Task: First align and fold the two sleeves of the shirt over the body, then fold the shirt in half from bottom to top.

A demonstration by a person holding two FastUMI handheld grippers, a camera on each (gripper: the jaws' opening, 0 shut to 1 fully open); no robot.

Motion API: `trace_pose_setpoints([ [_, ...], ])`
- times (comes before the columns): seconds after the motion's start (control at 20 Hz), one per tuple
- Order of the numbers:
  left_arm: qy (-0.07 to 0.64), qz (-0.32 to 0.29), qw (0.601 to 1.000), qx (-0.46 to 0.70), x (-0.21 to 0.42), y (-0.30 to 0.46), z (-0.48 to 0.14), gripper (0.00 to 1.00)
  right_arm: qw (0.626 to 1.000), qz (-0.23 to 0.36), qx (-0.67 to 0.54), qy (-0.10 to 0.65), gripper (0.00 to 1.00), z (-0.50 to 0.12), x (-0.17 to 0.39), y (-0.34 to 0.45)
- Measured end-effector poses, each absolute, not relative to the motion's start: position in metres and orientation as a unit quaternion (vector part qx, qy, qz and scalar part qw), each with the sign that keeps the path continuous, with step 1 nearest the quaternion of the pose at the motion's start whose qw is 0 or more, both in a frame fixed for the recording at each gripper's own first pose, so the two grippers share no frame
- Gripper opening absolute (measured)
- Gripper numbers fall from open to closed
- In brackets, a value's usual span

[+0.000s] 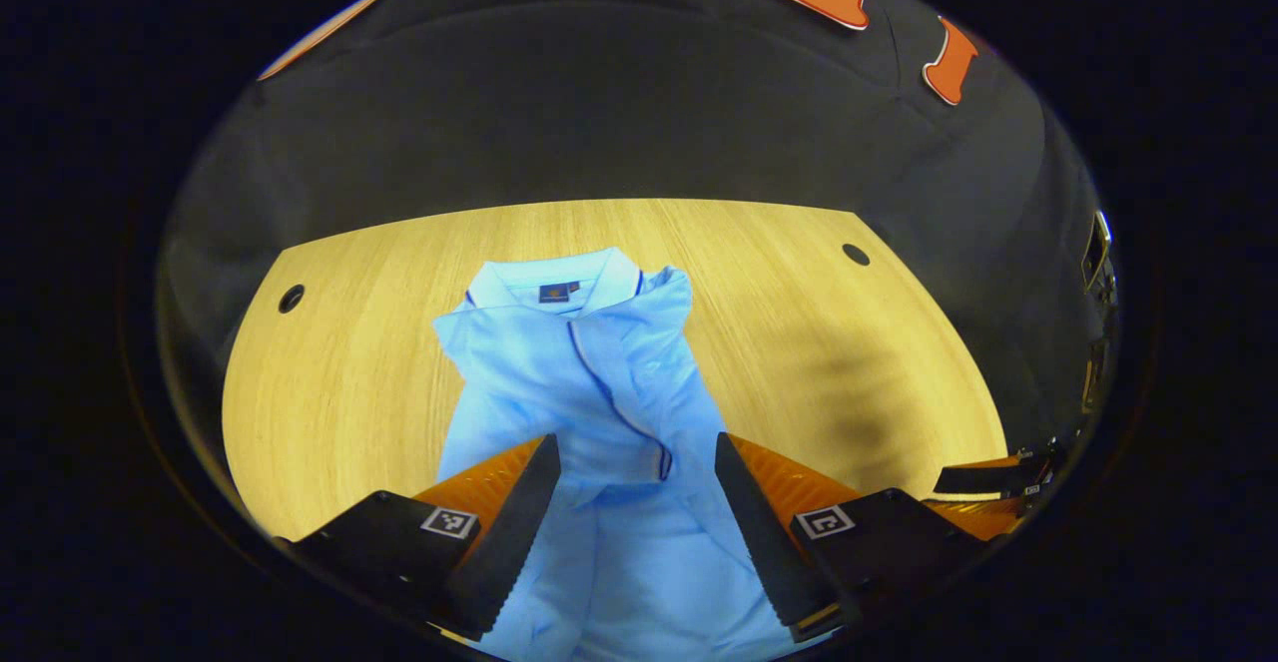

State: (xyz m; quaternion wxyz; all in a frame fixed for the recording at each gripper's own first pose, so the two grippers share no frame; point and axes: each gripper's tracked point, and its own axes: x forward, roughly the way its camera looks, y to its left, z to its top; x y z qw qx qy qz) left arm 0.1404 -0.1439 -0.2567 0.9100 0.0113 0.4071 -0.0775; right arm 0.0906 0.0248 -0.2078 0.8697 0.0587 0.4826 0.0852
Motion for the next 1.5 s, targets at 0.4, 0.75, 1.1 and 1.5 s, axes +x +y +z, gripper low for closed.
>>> trace_pose_setpoints([
  [0.4,0.439,-0.020,0.898,-0.011,0.065,-0.059,-0.272,0.99,0.854,0.109,-0.003,0.509,0.99,-0.235,0.064,0.054],
  [0.75,0.502,0.011,0.865,-0.023,-0.042,-0.014,-0.304,1.00,0.820,0.111,-0.043,0.559,0.99,-0.266,0.011,0.056],
  [1.1,0.559,0.017,0.829,-0.009,-0.117,0.010,-0.333,1.00,0.778,0.104,-0.094,0.612,0.99,-0.287,-0.056,0.033],
  [1.5,0.600,0.010,0.800,-0.012,-0.164,0.002,-0.363,1.00,0.740,0.106,-0.122,0.653,0.99,-0.309,-0.110,0.024],
])
